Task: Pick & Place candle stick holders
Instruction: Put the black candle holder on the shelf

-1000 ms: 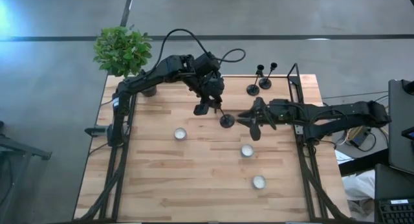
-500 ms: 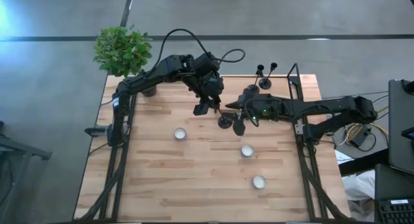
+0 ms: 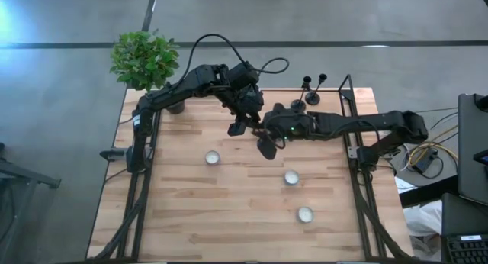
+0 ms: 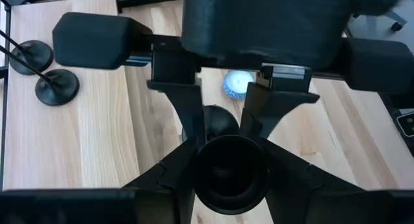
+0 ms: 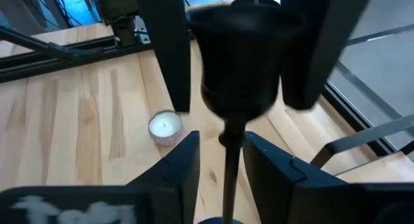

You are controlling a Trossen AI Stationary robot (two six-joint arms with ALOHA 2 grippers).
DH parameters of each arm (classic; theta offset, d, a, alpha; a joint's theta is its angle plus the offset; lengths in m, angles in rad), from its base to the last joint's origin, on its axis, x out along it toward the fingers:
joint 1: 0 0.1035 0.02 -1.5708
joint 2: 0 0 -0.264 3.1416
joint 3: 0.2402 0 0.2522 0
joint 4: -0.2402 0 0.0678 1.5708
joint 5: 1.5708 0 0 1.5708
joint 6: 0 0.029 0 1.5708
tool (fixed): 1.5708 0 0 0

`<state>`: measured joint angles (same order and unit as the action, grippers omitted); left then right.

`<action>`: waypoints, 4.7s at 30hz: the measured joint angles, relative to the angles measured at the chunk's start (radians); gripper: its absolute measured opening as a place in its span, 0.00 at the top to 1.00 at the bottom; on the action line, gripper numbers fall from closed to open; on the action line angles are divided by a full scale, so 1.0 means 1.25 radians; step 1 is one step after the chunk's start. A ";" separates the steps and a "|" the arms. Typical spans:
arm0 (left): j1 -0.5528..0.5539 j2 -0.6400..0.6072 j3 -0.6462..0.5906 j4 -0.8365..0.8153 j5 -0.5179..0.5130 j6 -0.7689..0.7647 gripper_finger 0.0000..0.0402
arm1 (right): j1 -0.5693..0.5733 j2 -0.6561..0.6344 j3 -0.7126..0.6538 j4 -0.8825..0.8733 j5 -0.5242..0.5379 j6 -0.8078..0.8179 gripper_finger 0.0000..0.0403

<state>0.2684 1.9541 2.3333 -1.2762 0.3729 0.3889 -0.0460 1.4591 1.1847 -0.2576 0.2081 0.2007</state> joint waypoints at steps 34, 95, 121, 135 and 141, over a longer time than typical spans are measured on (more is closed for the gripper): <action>0.016 -0.066 0.000 0.090 -0.130 -0.046 0.46 | 0.043 -0.110 -0.047 -0.066 0.386 0.093 0.98; 0.056 -0.933 -1.410 0.932 -0.647 -0.144 0.39 | 0.070 0.204 -0.297 0.729 0.908 0.055 0.97; 0.056 -0.917 -1.554 0.953 -0.647 -0.150 0.39 | -0.059 0.366 -0.213 0.743 1.014 0.149 0.97; 0.056 -0.917 -1.636 0.951 -0.646 -0.149 0.39 | -0.084 0.487 -0.046 0.742 1.027 0.084 0.97; 0.056 -0.917 -1.679 0.948 -0.646 -0.149 0.39 | -0.085 0.457 -0.084 0.739 1.038 0.064 0.97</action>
<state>0.3382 0.8082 0.2342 -0.0907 -0.4352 0.2024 -0.1528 2.0302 1.0803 0.6662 1.5059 0.2805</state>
